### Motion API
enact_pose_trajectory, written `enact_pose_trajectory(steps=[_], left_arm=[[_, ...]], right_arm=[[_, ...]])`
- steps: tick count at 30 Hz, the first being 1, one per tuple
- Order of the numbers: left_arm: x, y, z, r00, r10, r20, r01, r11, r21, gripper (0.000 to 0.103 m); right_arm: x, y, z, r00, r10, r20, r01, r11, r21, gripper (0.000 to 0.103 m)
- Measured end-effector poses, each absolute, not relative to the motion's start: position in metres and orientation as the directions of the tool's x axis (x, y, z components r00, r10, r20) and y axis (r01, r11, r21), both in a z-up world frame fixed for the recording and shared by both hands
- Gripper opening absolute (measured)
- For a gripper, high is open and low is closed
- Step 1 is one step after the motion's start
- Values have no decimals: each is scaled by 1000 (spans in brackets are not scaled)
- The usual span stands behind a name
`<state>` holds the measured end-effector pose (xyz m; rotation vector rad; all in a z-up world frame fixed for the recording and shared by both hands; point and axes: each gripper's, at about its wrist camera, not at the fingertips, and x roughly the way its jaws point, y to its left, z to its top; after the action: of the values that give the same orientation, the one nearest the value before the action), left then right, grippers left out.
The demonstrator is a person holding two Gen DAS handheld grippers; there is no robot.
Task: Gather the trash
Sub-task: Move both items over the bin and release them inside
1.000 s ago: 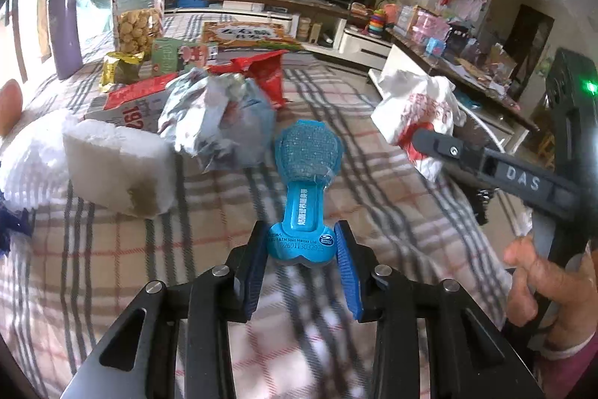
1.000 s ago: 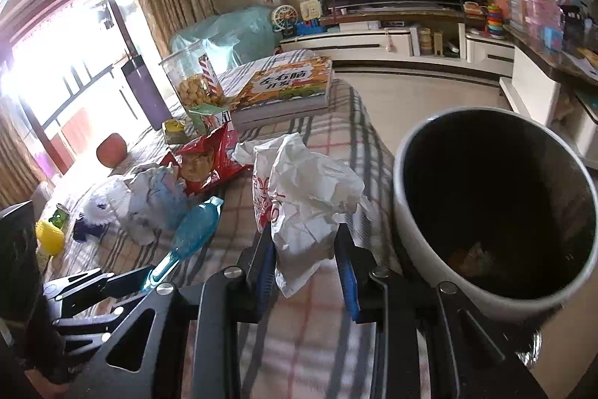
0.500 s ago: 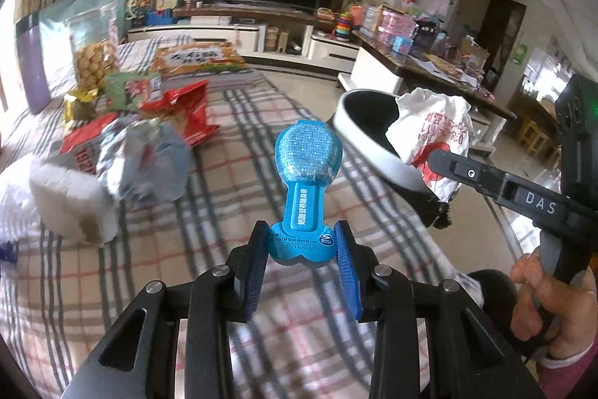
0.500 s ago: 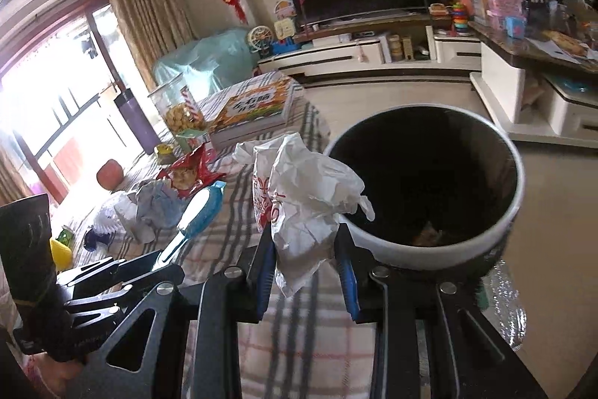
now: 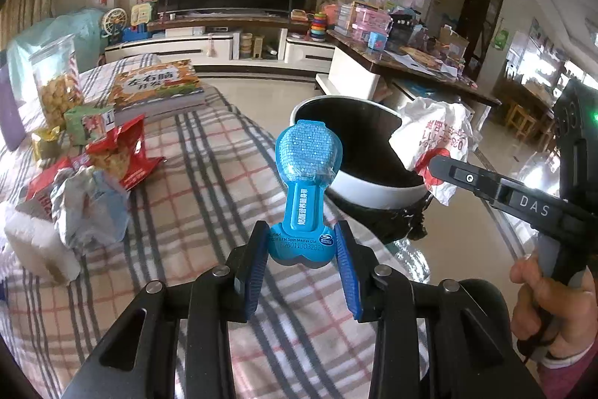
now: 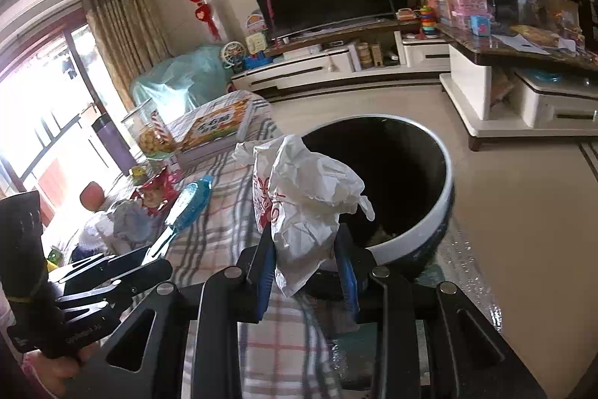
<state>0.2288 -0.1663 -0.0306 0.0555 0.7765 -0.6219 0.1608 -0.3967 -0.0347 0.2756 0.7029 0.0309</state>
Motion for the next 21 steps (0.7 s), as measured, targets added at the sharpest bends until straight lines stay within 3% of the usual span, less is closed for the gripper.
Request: enact_pose_trajectory(steps=[21], left_arm=[[253, -225, -18, 526, -523, -671, 617, 777, -122, 34]], right_arm=[[179, -433, -38, 746, 73, -662, 130, 959, 251, 31]])
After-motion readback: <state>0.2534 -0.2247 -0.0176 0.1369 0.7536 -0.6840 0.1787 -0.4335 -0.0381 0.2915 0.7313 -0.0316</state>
